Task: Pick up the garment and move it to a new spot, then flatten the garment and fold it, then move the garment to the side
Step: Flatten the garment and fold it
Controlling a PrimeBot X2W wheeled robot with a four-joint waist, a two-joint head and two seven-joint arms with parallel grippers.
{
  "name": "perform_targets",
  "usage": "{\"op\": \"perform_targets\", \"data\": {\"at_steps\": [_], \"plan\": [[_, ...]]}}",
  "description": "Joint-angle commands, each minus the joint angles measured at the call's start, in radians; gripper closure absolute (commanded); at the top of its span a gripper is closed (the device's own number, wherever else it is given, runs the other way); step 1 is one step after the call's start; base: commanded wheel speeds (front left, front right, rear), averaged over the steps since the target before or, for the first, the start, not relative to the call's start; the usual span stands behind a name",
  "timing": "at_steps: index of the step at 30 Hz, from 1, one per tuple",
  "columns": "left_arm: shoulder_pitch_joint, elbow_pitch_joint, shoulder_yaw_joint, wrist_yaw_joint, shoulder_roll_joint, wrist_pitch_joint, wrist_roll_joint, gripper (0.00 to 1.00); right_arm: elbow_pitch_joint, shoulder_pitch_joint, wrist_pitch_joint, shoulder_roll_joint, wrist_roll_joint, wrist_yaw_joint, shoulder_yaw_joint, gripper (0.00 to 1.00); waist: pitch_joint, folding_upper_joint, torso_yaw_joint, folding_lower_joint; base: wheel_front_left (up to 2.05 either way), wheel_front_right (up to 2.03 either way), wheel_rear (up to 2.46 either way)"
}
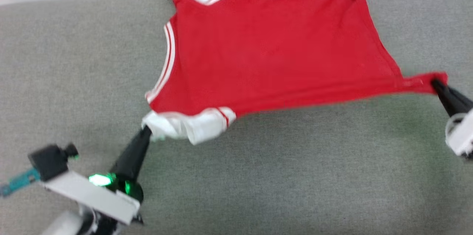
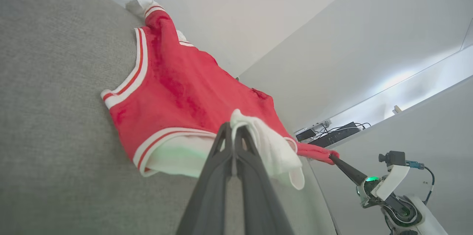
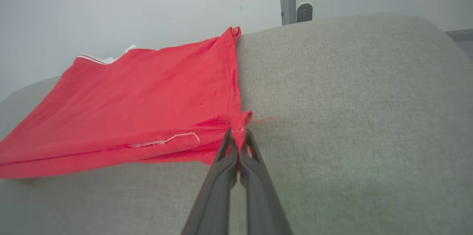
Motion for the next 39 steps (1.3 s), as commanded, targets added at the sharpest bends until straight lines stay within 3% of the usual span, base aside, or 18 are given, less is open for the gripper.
{"op": "perform_targets", "data": {"at_steps": [1,11,18,27,39], "plan": [[0.044,-0.034,0.009,0.013,0.009,-0.006,0.017,1.00,-0.048,0.060,0.022,-0.002,-0.016,-0.002,-0.040,1.00,-0.007,0.0000,-0.005,0.0000,0.00,0.00,0.00],[0.305,-0.260,0.136,0.093,0.003,-0.007,0.066,1.00,-0.341,0.290,0.171,0.079,-0.079,-0.002,-0.211,1.00,0.015,0.0000,-0.014,0.0000,0.00,0.00,0.00],[0.261,-0.266,0.139,0.087,-0.001,0.002,0.095,1.00,-0.397,0.275,0.224,0.131,-0.110,-0.002,-0.245,1.00,0.043,0.0000,-0.012,0.0000,0.00,0.00,0.00],[0.016,-0.068,0.147,0.058,-0.067,0.006,0.155,1.00,-0.284,0.100,0.206,0.168,-0.186,-0.002,-0.227,1.00,0.110,0.0000,-0.002,0.0000,0.00,0.00,0.00],[-0.257,0.299,0.054,0.105,-0.157,0.002,0.379,1.00,-0.089,-0.069,0.114,0.161,-0.284,-0.002,-0.162,1.00,0.198,0.0000,0.013,0.0000,0.00,0.00,0.00]]}}
